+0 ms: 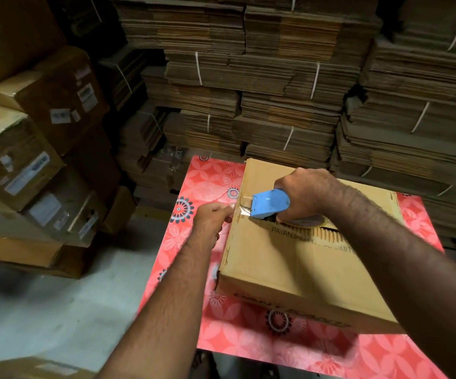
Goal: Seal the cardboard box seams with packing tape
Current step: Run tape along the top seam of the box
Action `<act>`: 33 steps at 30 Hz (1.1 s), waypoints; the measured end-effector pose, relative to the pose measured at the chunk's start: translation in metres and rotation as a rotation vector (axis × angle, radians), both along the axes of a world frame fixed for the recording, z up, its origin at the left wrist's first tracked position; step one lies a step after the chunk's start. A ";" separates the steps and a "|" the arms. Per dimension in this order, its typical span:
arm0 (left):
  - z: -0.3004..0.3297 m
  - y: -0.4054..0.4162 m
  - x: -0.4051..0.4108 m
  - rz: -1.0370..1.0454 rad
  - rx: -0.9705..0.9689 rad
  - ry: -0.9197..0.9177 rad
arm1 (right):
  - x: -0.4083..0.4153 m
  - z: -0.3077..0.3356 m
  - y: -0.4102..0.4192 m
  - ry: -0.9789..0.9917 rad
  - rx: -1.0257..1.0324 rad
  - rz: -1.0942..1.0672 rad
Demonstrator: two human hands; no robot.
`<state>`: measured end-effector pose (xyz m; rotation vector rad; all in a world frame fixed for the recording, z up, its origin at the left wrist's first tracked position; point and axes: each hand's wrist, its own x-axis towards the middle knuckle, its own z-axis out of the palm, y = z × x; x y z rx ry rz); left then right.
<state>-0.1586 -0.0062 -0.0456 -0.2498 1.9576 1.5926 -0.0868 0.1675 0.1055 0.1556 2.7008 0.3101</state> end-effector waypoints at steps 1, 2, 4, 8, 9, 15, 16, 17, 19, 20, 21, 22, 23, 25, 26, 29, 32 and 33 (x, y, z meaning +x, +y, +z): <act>-0.001 -0.001 0.001 -0.005 -0.004 0.020 | 0.000 -0.001 0.000 -0.001 0.002 -0.001; -0.002 -0.002 0.002 -0.016 -0.023 0.048 | 0.000 -0.001 -0.001 -0.002 0.007 0.003; -0.004 -0.007 0.004 -0.062 -0.147 0.126 | 0.001 -0.002 -0.001 0.001 0.027 0.015; 0.014 -0.012 0.007 -0.022 -0.318 0.473 | 0.001 -0.002 -0.003 -0.009 0.053 0.025; 0.022 -0.008 0.008 -0.028 -0.230 0.496 | 0.001 -0.002 -0.004 -0.008 0.054 0.026; 0.015 0.022 0.018 -0.189 0.152 0.016 | 0.002 -0.001 -0.006 -0.015 0.040 0.026; 0.005 0.022 0.017 -0.194 0.178 -0.040 | 0.002 -0.001 -0.007 -0.016 0.035 0.024; 0.010 0.016 0.020 -0.223 0.166 -0.105 | 0.002 0.000 -0.007 -0.017 0.031 0.019; 0.017 0.005 0.029 -0.231 0.158 -0.134 | 0.003 0.000 -0.008 -0.013 0.026 0.008; 0.019 0.000 0.034 -0.286 0.146 -0.133 | 0.004 -0.001 -0.008 -0.005 0.027 0.008; 0.021 -0.005 0.038 -0.338 0.131 -0.140 | 0.005 -0.001 -0.008 0.005 0.027 0.007; 0.024 -0.010 0.041 -0.377 0.080 -0.116 | 0.006 -0.001 -0.009 0.010 0.023 0.004; 0.027 -0.013 0.042 -0.366 0.028 -0.066 | 0.007 -0.001 -0.009 0.013 0.017 0.000; 0.035 -0.012 0.043 -0.282 -0.024 0.173 | 0.009 -0.002 -0.008 0.037 0.016 0.004; 0.042 -0.011 0.045 -0.288 -0.021 0.336 | 0.010 -0.002 -0.008 0.059 0.014 0.012; 0.049 -0.005 0.052 -0.498 -0.088 0.705 | 0.011 -0.001 -0.006 0.079 0.012 0.041; 0.040 -0.002 0.059 -0.660 -0.262 0.783 | 0.012 -0.001 -0.003 0.061 0.006 0.051; 0.036 -0.002 0.060 -0.681 -0.322 0.811 | 0.011 -0.001 -0.002 0.057 0.003 0.052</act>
